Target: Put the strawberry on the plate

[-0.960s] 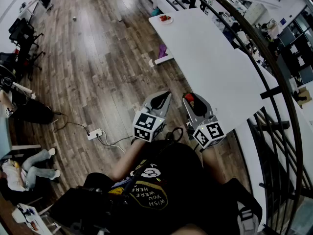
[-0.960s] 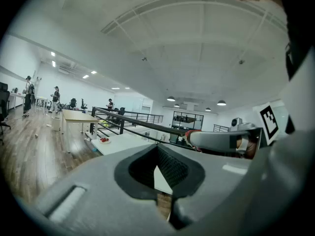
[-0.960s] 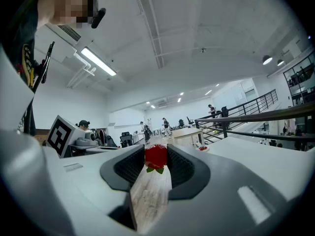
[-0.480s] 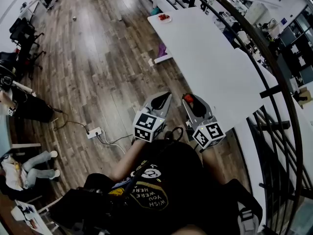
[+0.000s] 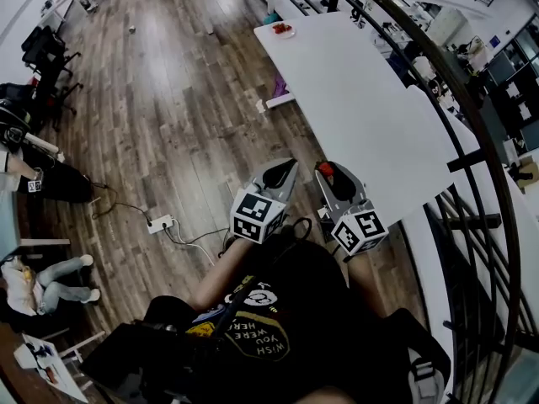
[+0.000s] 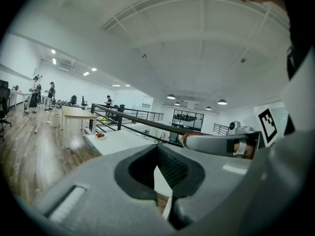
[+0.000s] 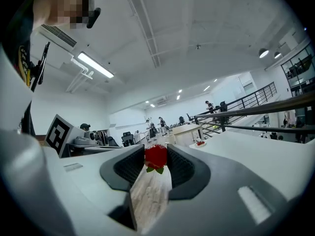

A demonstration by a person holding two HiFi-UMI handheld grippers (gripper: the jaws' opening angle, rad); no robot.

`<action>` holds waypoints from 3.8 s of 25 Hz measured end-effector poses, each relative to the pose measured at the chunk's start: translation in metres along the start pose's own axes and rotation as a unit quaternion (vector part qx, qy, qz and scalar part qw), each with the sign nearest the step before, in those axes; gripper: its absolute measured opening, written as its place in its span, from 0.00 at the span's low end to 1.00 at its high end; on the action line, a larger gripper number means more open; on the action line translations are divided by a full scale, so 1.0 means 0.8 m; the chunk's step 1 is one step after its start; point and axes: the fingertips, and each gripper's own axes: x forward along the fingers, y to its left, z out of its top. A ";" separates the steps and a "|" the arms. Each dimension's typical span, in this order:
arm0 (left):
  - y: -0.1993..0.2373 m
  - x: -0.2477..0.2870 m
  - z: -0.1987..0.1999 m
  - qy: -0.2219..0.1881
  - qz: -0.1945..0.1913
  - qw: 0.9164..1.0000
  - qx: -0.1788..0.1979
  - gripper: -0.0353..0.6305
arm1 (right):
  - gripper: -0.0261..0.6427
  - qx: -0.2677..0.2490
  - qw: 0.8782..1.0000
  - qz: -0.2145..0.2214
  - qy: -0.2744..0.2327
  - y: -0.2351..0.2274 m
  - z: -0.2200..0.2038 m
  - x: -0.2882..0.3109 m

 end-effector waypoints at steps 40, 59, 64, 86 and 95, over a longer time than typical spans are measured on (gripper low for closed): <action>0.183 0.071 0.027 0.006 -0.009 1.000 -0.024 0.05 | 0.26 0.012 0.999 0.020 0.049 -0.026 -0.009 0.215; 0.219 0.200 0.095 -0.009 0.019 1.000 -0.010 0.05 | 0.26 0.002 0.998 0.046 0.034 -0.139 0.061 0.279; 0.225 0.219 0.096 -0.004 0.028 0.999 -0.017 0.05 | 0.26 0.009 0.998 0.057 0.036 -0.157 0.065 0.290; 0.347 0.242 0.124 0.001 0.000 1.000 -0.023 0.05 | 0.26 0.011 0.999 0.027 0.042 -0.159 0.072 0.414; 0.405 0.221 0.110 0.009 0.011 0.999 -0.045 0.05 | 0.26 0.009 0.998 0.012 0.057 -0.146 0.057 0.449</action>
